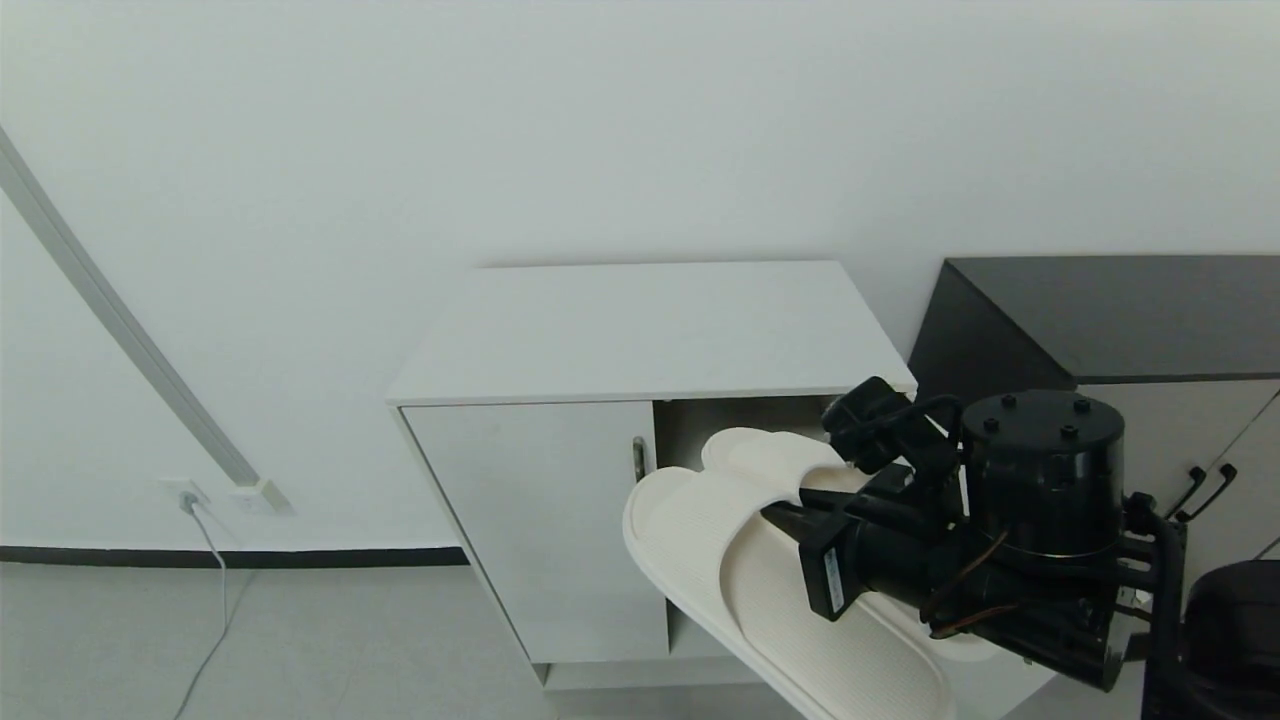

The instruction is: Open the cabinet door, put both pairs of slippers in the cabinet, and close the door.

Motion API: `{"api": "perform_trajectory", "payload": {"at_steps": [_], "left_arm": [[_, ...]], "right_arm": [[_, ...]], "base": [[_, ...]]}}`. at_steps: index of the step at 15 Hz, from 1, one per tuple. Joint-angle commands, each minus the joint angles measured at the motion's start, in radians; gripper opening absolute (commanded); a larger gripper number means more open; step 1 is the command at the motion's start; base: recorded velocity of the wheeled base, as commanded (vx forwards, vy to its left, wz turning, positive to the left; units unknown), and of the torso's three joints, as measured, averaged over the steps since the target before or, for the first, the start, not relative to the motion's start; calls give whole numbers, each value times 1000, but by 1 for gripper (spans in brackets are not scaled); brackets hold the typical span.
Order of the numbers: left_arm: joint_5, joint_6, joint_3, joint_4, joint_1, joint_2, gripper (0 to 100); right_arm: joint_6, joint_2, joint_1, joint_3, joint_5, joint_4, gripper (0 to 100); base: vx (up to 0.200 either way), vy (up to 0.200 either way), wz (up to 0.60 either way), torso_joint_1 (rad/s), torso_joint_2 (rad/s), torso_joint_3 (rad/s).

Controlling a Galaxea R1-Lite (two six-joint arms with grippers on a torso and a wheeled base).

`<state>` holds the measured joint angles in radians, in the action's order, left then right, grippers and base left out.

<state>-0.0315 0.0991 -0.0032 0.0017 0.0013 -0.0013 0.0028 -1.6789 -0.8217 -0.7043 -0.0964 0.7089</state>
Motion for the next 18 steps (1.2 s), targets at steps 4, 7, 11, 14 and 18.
{"api": "perform_trajectory", "payload": {"at_steps": [4,7,11,14,18], "left_arm": [[-1,1,0,0,0,1,0],[-2,2,0,0,0,1,0],[-1,1,0,0,0,1,0],[-1,1,0,0,0,1,0],[-1,1,0,0,0,1,0]], "right_arm": [[-14,-7,-1,19,0,40,0],[-14,-7,-1,22,0,40,0],[-14,-8,-1,26,3,40,0],[-12,-18,-1,26,0,40,0],[-14,-16,-1,28,0,40,0]], "base": [[0,0,0,-215,502,284],[0,0,0,-229,554,318],[0,0,0,-206,535,322],[0,0,0,-191,505,313],[0,0,0,-161,489,321]]}}
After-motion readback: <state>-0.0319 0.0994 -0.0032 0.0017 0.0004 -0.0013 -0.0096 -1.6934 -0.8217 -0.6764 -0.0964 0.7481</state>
